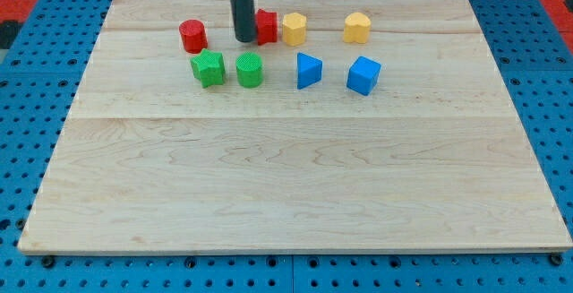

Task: Move the blue cube to the bottom right

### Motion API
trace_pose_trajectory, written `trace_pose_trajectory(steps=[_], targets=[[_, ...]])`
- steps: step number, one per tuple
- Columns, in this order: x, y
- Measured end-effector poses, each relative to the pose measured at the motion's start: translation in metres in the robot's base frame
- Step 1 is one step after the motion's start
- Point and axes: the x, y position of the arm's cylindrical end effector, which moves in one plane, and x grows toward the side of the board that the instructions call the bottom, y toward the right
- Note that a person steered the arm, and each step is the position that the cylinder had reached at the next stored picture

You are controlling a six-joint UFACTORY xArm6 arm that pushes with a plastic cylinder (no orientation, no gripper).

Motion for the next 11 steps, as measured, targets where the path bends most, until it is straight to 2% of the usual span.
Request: trace_pose_trajectory(steps=[1, 2, 4, 6, 7, 9, 10, 11], targets=[[0.02, 0.038], [0.039, 0.113], [0.107, 0.196], [0.08, 0.215], [0.109, 0.237], [0.203, 0.232], [0.167, 0.251], [0.074, 0.296]])
